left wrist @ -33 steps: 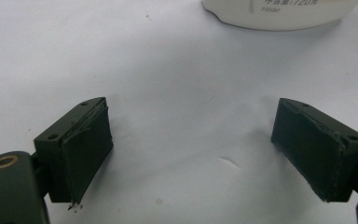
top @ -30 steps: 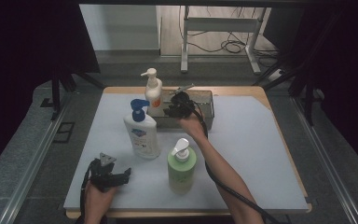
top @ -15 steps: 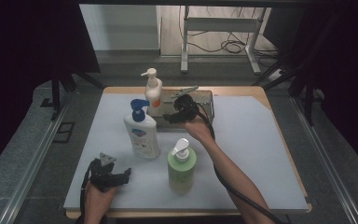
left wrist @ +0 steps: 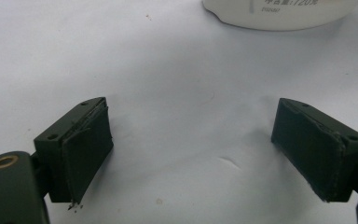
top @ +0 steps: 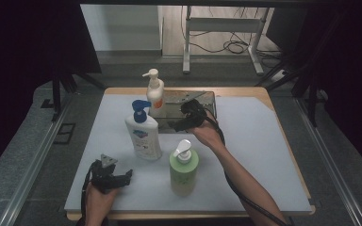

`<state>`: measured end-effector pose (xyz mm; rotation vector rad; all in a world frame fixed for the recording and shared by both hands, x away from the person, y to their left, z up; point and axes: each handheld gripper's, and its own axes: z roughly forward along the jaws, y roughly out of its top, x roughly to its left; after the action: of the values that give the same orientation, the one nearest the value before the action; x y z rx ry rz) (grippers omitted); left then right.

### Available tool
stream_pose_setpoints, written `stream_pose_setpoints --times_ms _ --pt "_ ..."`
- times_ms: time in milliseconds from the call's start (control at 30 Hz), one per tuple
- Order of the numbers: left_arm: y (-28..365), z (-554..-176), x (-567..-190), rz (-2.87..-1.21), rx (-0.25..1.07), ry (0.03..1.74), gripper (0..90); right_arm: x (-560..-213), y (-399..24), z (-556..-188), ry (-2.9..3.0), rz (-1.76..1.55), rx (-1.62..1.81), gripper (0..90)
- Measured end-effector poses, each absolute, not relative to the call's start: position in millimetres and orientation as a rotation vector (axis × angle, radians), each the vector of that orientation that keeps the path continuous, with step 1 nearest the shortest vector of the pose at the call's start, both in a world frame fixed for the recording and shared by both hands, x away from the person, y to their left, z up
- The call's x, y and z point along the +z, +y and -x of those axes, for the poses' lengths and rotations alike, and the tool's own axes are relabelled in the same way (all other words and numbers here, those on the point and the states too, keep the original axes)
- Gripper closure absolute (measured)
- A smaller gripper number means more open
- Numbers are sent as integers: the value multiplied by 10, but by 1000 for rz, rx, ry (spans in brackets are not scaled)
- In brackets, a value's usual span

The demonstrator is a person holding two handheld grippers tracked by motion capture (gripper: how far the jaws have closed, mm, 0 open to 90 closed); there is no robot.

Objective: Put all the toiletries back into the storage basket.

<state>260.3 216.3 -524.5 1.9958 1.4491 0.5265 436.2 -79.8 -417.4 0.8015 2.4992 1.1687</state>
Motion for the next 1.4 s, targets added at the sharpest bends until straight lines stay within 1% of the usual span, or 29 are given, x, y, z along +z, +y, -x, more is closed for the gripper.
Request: stream_pose_setpoints --times_ms 700,1200,1400 --pt "2162 -2603 -5242 -1993 520 1456 118 -4088 -1153 -3971 2532 -717 1193 113" --pt "2159 -2604 -5242 -1990 525 1461 116 -4186 -1460 -3751 2550 -706 1182 94" --pt "2161 -2605 -5242 -1993 527 1459 117 -4229 -1578 -3657 2552 -704 1201 63"
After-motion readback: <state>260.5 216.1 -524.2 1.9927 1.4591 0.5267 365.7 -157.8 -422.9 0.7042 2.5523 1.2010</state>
